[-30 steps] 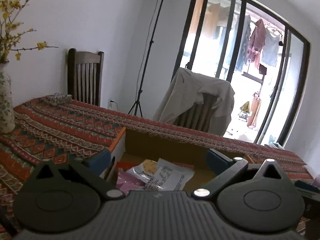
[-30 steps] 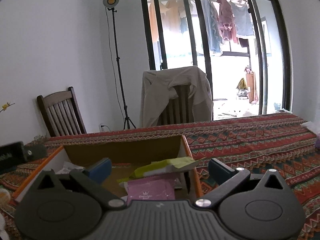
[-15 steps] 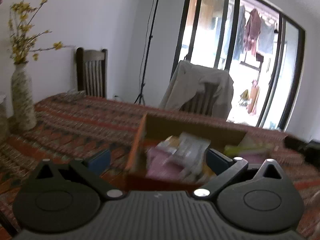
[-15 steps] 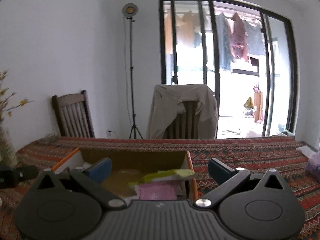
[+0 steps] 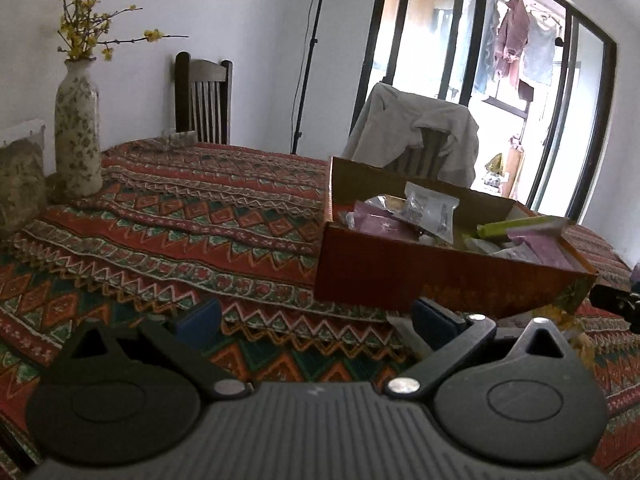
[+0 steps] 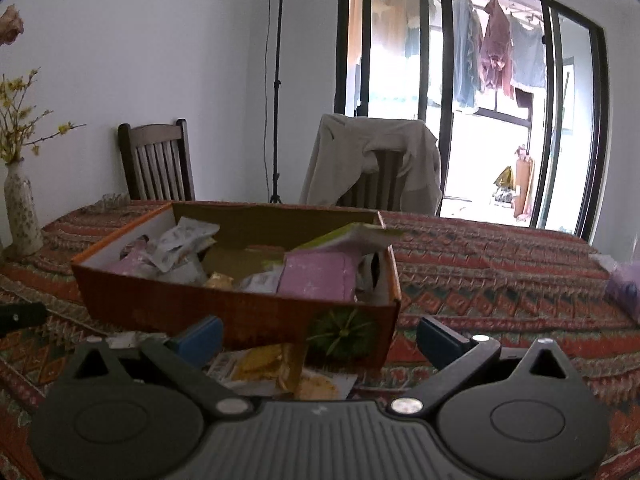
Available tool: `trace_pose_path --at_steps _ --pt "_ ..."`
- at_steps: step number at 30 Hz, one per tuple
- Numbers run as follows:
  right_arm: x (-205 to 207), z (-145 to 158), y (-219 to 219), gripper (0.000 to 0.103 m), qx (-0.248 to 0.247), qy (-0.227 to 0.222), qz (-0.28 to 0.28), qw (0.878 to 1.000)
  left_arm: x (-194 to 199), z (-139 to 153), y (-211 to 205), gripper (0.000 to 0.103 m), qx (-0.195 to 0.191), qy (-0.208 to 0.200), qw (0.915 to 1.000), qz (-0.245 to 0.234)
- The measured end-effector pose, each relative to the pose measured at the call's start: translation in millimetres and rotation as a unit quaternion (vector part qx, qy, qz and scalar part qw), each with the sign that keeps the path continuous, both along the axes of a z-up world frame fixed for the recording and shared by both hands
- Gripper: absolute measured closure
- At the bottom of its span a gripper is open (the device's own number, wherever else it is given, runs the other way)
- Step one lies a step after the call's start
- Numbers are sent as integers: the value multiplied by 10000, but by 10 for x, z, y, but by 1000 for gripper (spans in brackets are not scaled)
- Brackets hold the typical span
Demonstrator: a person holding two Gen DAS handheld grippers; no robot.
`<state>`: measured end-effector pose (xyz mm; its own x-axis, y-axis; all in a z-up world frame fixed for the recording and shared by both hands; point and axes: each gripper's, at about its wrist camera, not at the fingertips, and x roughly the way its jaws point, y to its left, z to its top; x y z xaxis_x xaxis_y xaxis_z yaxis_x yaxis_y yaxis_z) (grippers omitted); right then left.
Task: Organize snacks
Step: 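Move both tools back toward the packets beside the box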
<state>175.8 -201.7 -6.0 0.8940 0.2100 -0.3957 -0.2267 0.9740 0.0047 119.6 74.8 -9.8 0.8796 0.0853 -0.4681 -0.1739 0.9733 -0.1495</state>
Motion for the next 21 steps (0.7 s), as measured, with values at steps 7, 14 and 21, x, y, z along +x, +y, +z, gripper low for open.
trace_pose_path --at_steps 7,14,21 --pt "34 -187 29 0 206 20 79 9998 -45 -4 -3 0 -18 -184 9998 -51" --pt "28 -218 62 0 189 -21 142 9997 -55 2 -19 0 45 -209 9997 -73" --pt "58 -265 94 0 156 122 206 9996 -61 -9 -10 0 47 -187 9998 -28"
